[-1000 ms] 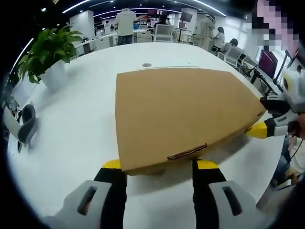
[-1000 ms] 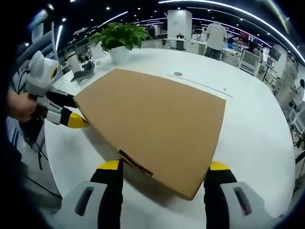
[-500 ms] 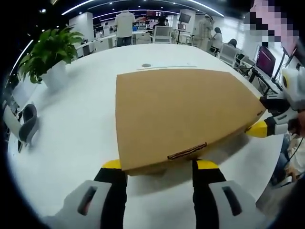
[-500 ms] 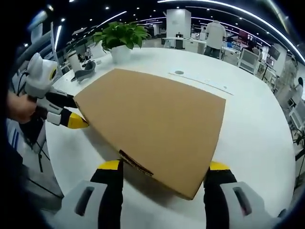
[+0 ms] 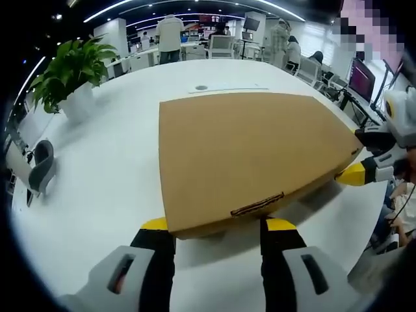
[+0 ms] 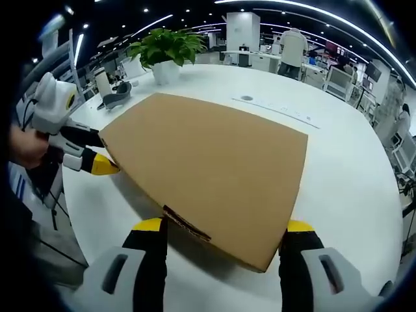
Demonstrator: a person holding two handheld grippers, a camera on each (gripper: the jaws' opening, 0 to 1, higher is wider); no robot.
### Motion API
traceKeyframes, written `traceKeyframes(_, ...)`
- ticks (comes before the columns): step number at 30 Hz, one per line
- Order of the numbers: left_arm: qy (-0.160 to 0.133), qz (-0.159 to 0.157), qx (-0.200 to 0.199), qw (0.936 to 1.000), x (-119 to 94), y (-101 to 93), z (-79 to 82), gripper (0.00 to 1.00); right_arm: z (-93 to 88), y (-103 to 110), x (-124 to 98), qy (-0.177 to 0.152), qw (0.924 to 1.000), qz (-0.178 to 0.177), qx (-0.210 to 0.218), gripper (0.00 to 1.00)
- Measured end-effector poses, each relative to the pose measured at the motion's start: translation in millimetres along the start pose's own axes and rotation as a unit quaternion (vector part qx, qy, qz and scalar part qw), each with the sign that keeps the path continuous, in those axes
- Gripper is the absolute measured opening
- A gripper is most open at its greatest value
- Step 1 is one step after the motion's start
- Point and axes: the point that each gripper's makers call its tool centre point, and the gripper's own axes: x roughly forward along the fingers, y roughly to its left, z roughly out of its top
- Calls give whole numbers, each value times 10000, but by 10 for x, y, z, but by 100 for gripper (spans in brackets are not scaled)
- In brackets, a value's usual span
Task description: Operate the shoe box by opening the lid, removing the specified soft item, and placing it in the target area until the item is outside and the box remains undamaged.
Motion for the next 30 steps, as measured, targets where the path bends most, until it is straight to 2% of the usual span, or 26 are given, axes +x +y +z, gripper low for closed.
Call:
traceKeyframes(8, -62, 16, -14, 10000, -10, 0, -14, 51, -12, 15, 16, 63, 10000, 12, 36, 69)
traceKeyframes(23, 80, 8, -47, 10000, 5, 30, -11, 51, -3, 35, 19, 140, 9999, -9, 85, 69)
traceKeyframes(30, 152, 7, -39, 9999, 3, 31, -12, 51, -4, 26, 15, 69, 9999, 8, 86, 69)
